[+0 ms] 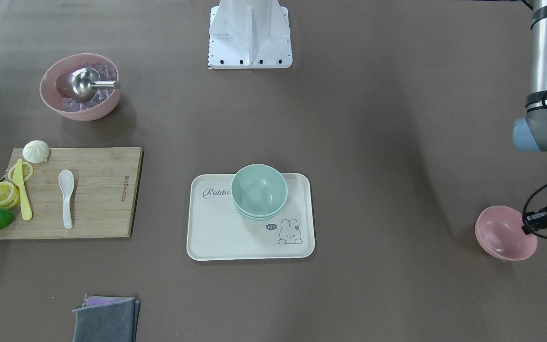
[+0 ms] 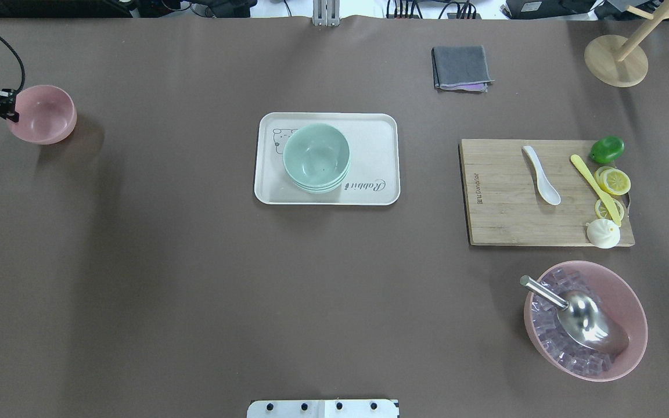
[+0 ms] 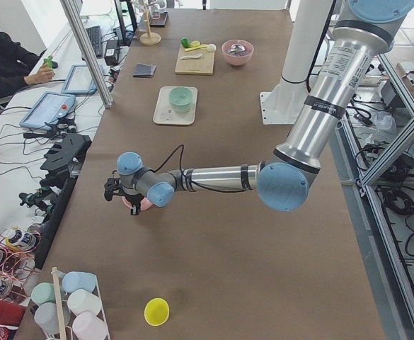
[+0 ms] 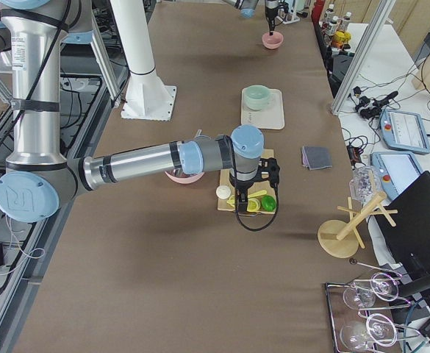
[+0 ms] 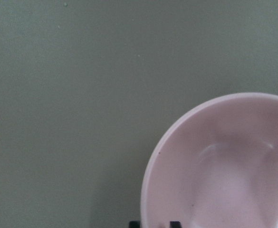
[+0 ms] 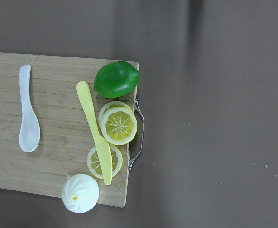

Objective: Stack pink bowl on green and place spoon
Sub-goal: 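Reach left gripper to pink bowl while right gripper moves toward white spoon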

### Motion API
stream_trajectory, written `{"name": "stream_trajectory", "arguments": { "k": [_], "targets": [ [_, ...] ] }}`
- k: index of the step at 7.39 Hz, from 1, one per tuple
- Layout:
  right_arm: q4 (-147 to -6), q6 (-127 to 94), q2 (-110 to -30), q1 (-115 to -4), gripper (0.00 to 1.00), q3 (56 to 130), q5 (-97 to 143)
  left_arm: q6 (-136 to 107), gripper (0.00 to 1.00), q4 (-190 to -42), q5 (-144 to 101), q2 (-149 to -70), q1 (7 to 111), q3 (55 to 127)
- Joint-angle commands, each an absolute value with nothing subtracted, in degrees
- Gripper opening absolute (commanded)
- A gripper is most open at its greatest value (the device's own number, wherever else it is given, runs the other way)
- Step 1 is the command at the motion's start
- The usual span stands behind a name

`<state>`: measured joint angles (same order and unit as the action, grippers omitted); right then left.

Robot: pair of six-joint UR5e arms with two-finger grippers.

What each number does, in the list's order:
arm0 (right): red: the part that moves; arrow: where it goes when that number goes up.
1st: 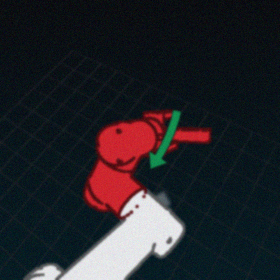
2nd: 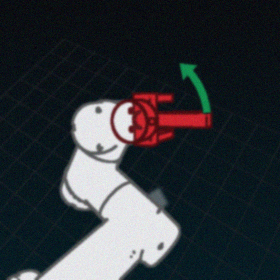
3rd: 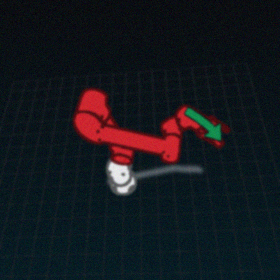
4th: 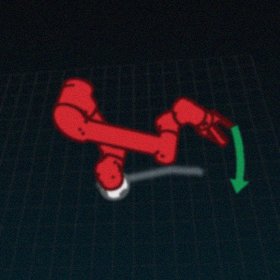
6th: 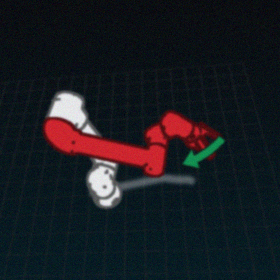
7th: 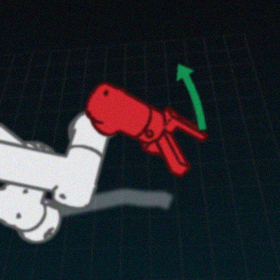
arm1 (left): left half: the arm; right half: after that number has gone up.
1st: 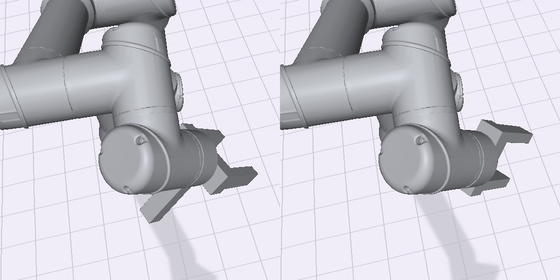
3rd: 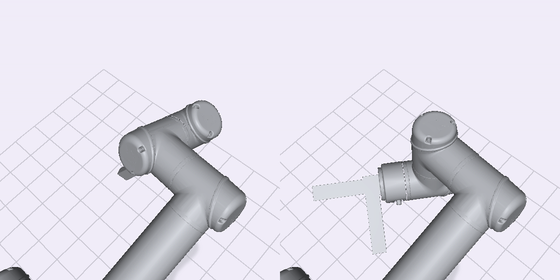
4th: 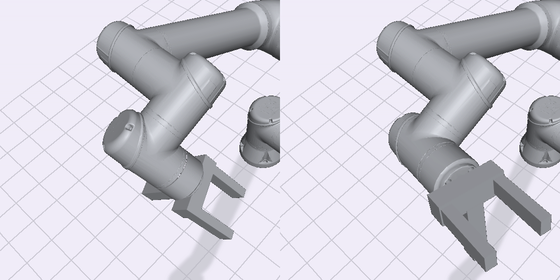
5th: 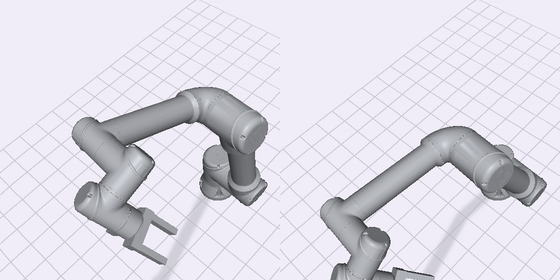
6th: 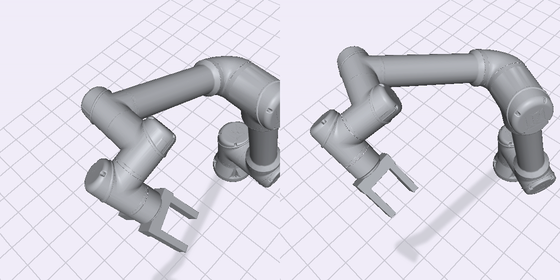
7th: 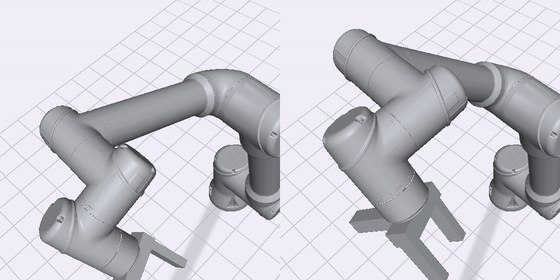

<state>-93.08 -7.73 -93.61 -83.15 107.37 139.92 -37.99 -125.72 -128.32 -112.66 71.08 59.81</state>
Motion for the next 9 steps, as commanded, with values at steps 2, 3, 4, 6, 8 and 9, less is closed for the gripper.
{"name": "stream_trajectory", "arguments": {
  "k": [2,3,4,6,8,9],
  "targets": [
    [-93.0,-7.6,-93.5,-83.1,1.00,107.4,139.9,-37.9,0.00,-111.6,-137.7,-113.4,78.0,69.0],
    [-93.1,-8.0,-92.3,-81.2,1.00,107.4,139.2,-38.8,0.00,-106.8,-139.2,-114.4,78.0,72.6],
    [-92.9,-13.5,-90.9,-78.8,1.00,107.5,138.9,-43.5,0.00,-106.1,-139.3,-115.3,77.8,74.5],
    [-92.6,-24.1,-84.0,-70.4,0.99,106.8,134.9,-51.0,0.00,-106.7,-139.3,-115.5,76.7,78.1],
    [-92.6,-25.8,-74.6,-63.2,0.98,101.5,127.3,-55.4,0.00,-106.8,-139.3,-116.6,74.5,79.9],
    [-90.5,-25.9,-72.4,-62.0,0.98,98.1,126.8,-63.0,0.00,-107.0,-139.3,-118.7,70.5,81.5]
  ]
}}
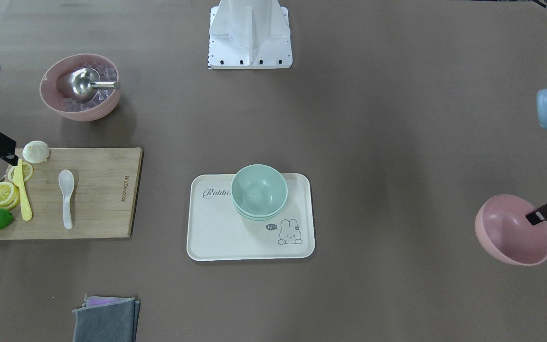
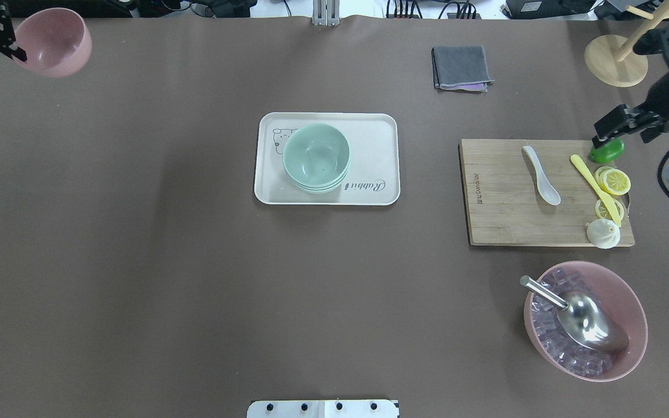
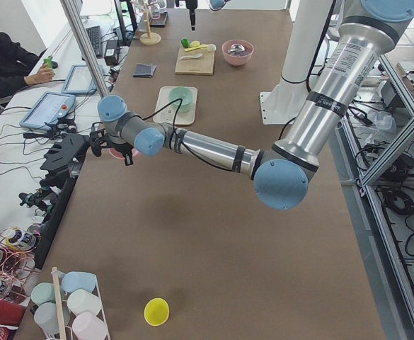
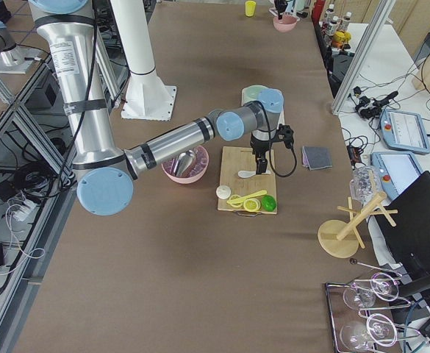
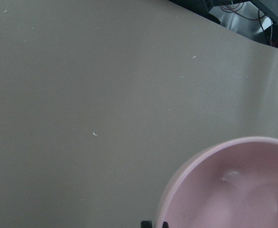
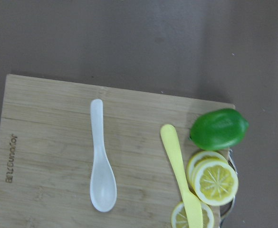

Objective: Stack pink bowl on green and place spoon
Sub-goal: 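Reach left gripper to pink bowl while right gripper moves toward white spoon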

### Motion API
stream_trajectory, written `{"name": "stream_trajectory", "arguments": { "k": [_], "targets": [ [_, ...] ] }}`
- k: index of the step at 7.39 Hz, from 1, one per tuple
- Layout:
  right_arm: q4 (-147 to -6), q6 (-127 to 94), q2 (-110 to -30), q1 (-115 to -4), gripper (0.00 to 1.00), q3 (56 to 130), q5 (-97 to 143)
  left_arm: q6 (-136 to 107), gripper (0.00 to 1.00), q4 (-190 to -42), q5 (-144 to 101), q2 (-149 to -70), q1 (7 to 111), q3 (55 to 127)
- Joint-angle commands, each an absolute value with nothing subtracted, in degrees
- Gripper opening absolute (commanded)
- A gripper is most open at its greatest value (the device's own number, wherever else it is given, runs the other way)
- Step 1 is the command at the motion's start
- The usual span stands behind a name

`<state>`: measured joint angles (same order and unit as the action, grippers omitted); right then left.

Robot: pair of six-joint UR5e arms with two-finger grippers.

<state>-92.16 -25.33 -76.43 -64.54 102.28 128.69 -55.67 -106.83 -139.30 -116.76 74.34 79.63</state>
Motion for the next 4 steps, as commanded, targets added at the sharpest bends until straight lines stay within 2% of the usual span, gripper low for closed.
{"name": "stream_trajectory", "arguments": {
  "k": [1,2,4],
  "targets": [
    [-84.5,-26.0,-72.0,-61.6,0.98,93.1,126.7,-70.8,0.00,-108.4,-139.3,-121.2,67.2,82.3],
    [-77.5,-26.5,-71.3,-60.8,0.98,87.9,126.7,-77.9,0.00,-113.1,-139.1,-121.5,64.7,82.7],
    [-75.0,-28.3,-70.8,-57.8,0.98,85.9,126.7,-88.6,0.00,-118.6,-138.4,-124.2,60.9,82.6]
  ]
}}
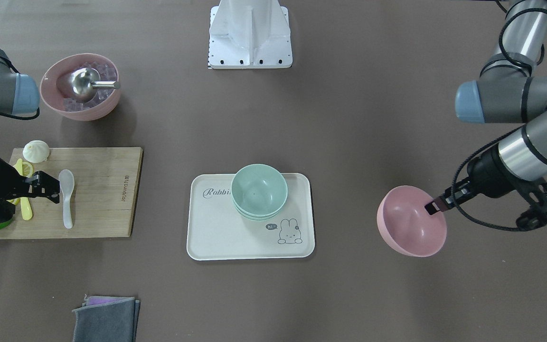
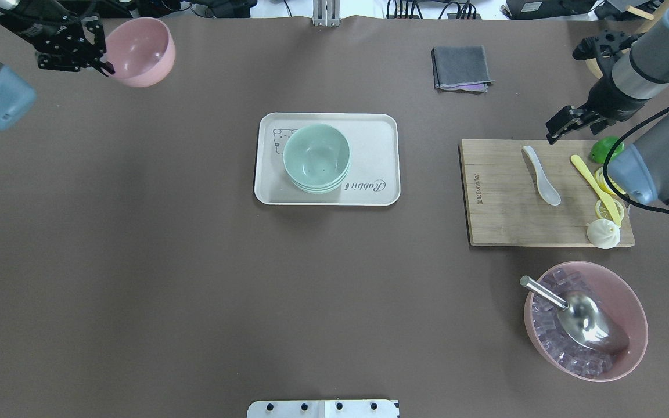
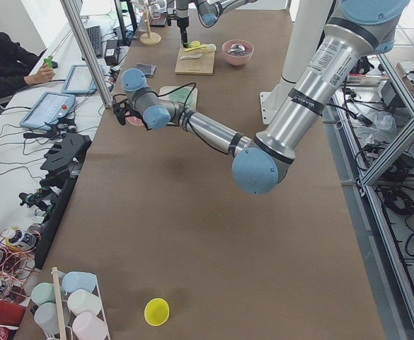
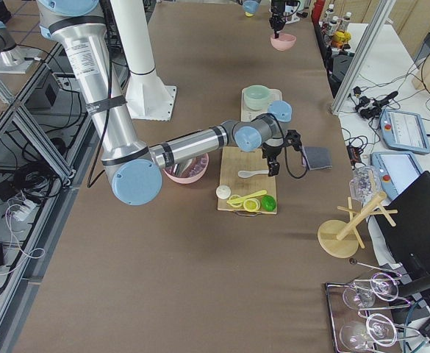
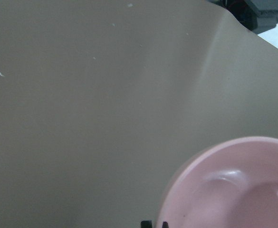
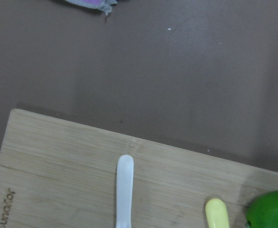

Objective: Stack pink bowl on green and place spoon
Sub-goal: 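Grasp pink bowl rim with left gripper while right gripper grasps white spoon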

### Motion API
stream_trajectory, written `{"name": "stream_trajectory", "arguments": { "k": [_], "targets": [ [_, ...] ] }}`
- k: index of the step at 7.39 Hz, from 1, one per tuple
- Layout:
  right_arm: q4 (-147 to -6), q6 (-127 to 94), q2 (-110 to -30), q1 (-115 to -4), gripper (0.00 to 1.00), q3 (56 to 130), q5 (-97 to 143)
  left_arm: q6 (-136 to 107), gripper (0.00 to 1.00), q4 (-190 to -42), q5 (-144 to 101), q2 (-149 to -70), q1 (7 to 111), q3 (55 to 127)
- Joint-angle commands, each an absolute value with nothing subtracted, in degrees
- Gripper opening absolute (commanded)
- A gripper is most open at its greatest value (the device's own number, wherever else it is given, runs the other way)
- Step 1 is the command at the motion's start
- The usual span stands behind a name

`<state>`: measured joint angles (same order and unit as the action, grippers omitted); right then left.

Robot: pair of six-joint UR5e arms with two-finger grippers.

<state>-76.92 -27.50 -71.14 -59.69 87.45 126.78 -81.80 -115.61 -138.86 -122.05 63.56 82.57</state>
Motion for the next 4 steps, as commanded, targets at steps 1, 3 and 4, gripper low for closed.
{"name": "stream_trajectory", "arguments": {
  "k": [1,3,4],
  "targets": [
    [-75.0,-29.7,-70.5,-56.0,0.97,85.7,125.4,-92.2,0.00,-118.3,-137.6,-127.1,58.6,82.1],
    [-75.1,-29.9,-70.6,-54.4,0.93,85.6,124.6,-93.9,0.00,-118.7,-133.2,-128.1,56.3,82.1],
    [-75.1,-29.8,-70.8,-54.3,0.91,85.1,124.5,-93.9,0.00,-118.7,-131.2,-128.8,55.5,81.5]
  ]
}}
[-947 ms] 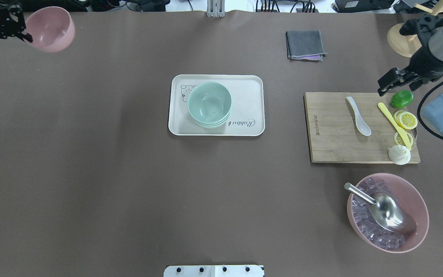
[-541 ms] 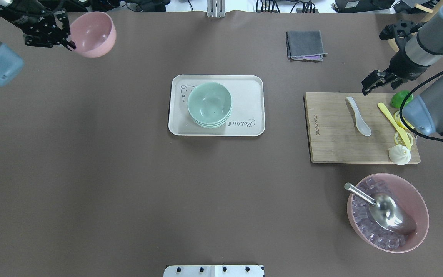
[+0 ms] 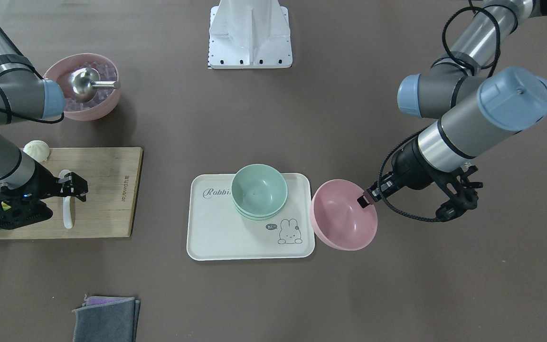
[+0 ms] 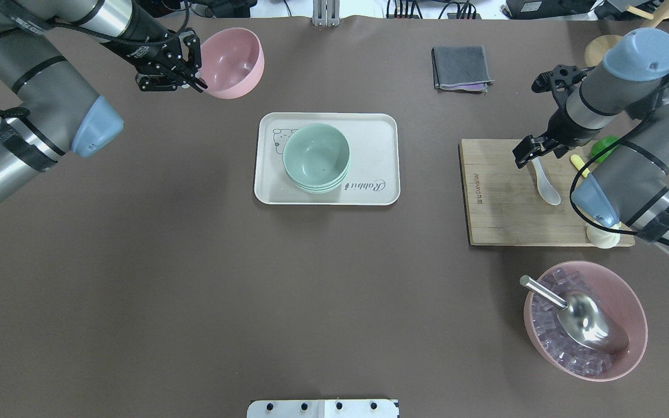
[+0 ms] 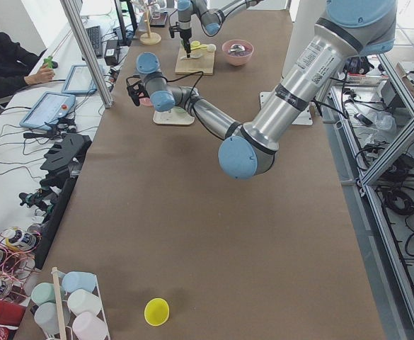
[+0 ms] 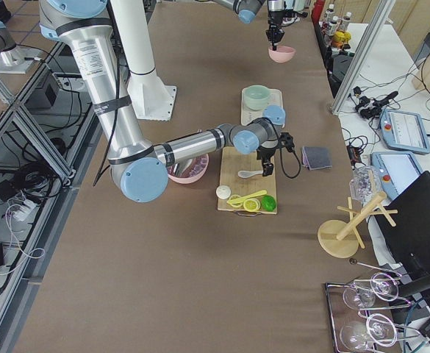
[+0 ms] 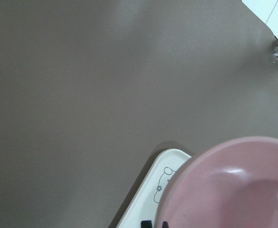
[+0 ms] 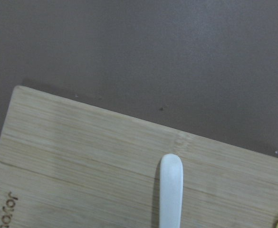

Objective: Stack pink bowl on green and place spoon
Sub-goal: 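Grasp pink bowl rim with left gripper while right gripper grasps white spoon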

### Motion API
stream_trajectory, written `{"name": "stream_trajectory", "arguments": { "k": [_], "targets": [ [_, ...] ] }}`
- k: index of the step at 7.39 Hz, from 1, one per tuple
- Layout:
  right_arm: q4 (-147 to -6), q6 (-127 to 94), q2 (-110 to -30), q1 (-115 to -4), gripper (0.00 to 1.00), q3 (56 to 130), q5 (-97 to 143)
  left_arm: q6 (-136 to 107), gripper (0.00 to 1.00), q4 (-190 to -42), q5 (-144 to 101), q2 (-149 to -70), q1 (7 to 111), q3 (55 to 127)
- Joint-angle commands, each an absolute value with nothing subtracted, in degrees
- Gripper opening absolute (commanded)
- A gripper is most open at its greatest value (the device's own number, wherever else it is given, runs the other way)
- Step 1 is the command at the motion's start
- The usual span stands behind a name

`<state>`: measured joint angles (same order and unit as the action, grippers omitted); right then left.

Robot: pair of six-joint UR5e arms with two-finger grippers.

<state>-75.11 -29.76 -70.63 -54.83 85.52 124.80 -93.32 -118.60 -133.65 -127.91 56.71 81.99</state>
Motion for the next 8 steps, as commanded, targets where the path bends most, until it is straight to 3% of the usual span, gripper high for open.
{"name": "stream_trajectory", "arguments": {
  "k": [1,4,6,8],
  "targets": [
    [-75.1,-29.8,-71.0,-54.3,0.90,85.0,124.5,-93.9,0.00,-118.7,-131.2,-130.2,55.3,80.1],
    [-75.1,-29.2,-71.1,-54.4,0.84,84.3,124.5,-93.9,0.00,-118.8,-131.1,-130.3,55.2,80.0],
    [-75.1,-29.2,-71.1,-54.5,0.72,83.9,124.5,-93.8,0.00,-118.8,-131.1,-130.3,55.3,80.1],
    [-75.1,-29.2,-71.1,-54.5,0.70,83.7,124.5,-93.7,0.00,-118.9,-131.1,-130.2,55.1,80.0]
  ]
}}
